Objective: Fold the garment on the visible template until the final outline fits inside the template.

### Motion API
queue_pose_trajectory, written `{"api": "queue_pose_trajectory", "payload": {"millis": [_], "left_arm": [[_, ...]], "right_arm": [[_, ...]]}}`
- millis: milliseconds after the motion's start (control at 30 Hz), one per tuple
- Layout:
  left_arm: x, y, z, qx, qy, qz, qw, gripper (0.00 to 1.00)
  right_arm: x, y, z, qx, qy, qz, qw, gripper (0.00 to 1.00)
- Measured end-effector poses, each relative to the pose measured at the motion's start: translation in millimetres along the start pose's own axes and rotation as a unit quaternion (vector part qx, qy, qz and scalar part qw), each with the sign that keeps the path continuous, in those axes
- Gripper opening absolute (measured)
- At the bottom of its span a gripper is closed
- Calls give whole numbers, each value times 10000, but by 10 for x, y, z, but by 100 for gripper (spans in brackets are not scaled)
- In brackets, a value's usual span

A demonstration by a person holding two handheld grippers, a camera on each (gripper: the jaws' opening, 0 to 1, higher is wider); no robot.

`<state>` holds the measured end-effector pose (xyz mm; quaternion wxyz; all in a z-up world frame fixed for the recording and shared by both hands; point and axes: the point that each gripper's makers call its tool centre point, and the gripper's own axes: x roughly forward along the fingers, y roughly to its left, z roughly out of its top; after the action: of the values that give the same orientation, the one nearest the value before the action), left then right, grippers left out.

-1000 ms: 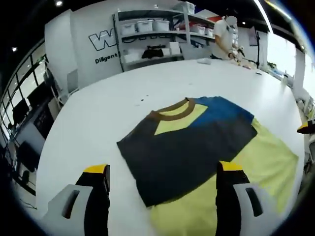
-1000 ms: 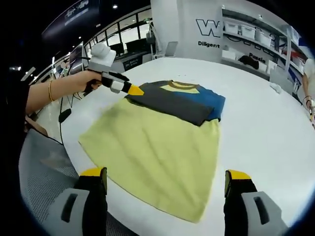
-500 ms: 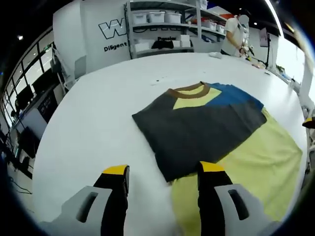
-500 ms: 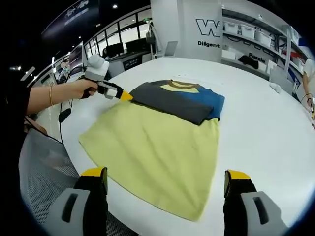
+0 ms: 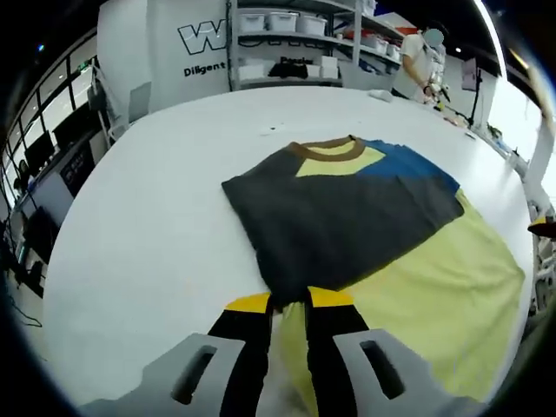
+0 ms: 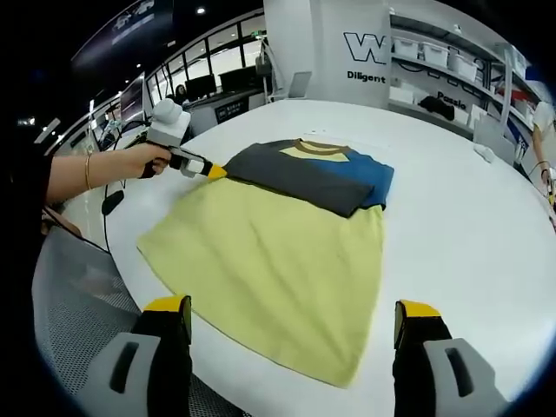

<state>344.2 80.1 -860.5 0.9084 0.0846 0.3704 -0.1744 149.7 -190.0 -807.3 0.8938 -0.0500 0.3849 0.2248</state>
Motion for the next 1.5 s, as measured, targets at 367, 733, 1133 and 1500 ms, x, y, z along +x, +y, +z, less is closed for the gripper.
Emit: {"api": "queue_pose_trajectory", "payload": {"millis": [367,733,1133,1500], "left_arm": [[-2,132,8,22,51,133,9999,12],[-61,381,-57,-133,148,244,9995,12],[-136,508,-55,85,70,413,9991,30],[-468,372,89,212,-333,82,9992,71]], "right_arm": [[-3,8,-38,21,53,26,10000,96],[58,68,-58,-9,119,101,9999,94],[159,201,-73,-11,148,264,9995,93],[190,227,3,175,25,358,9992,94]]}}
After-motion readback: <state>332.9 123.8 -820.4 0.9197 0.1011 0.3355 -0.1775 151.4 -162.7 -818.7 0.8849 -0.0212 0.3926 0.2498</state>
